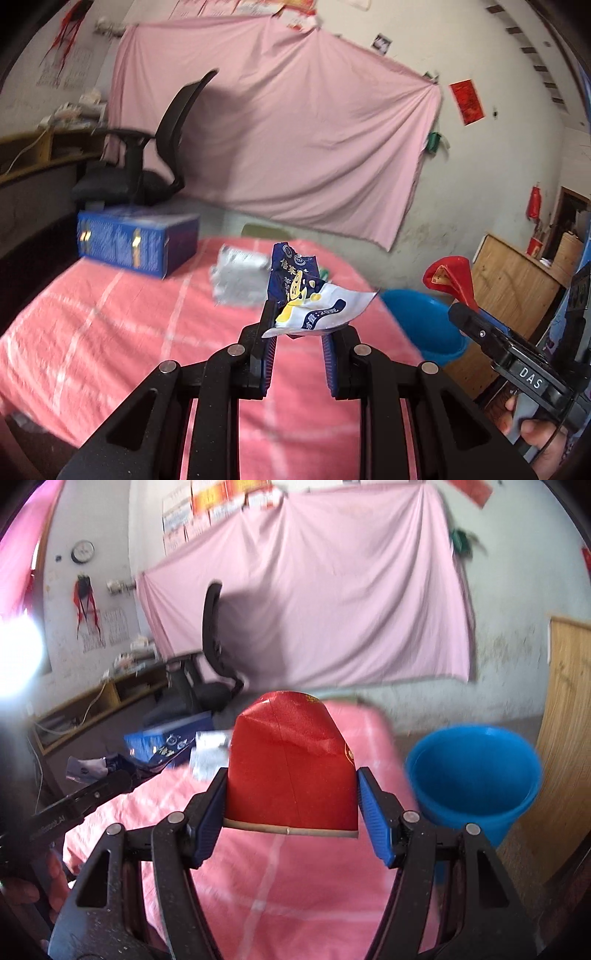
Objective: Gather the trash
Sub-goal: 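Carry both items over the blue bucket and open both tools to drop them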
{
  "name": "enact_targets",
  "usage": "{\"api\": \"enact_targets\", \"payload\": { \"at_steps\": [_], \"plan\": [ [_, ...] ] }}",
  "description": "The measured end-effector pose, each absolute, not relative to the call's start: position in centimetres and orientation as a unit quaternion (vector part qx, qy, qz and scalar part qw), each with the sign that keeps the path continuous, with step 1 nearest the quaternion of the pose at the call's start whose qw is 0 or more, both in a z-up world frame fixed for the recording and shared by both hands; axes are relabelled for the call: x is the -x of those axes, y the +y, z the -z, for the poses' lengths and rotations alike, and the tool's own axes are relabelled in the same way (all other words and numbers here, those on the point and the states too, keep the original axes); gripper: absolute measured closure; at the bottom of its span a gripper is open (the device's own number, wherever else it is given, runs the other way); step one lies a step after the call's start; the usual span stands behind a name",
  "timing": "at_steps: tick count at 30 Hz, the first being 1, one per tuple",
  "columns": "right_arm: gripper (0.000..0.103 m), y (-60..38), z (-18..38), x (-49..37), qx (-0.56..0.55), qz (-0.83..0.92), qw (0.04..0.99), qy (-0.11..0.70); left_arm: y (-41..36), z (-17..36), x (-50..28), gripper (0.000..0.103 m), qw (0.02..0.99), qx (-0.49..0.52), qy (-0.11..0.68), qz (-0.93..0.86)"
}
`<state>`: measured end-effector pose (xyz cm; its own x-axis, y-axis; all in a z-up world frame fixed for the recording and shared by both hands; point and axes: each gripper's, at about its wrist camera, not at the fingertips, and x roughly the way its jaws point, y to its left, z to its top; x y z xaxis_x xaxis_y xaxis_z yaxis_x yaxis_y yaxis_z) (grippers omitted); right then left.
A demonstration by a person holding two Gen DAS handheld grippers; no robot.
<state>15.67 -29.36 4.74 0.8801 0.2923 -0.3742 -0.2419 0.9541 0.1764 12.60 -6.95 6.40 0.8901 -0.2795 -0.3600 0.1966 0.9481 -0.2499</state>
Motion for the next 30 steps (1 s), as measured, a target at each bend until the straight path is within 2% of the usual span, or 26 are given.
{"api": "enact_targets", "payload": {
  "at_steps": [7,11,19,30],
  "plan": [
    [0.021,-34.1,-8.3,-15.6,-0.044,-0.099,0.986,0.130,-14.0,-10.1,-15.9,0.084,0.973,0.084,0.107,0.185],
    [0.021,-37.4,-9.6,-16.5,-0.032,-0.061,0.992,0.101,-18.7,-10.5,-19.3,0.084,0.969,0.076,0.086,0.220],
    [0.021,-44.2,-7.5,-20.9,-0.061,0.010,0.992,0.112,-25.9,-8.5,-28.2,0.084,0.945,0.095,0.141,0.278],
    [0.021,-49.0,0.3,-26.7,-0.104,0.042,0.969,0.218,-32.0,-1.6,-37.9,0.084,0.888,0.093,0.333,0.304]
  ]
}}
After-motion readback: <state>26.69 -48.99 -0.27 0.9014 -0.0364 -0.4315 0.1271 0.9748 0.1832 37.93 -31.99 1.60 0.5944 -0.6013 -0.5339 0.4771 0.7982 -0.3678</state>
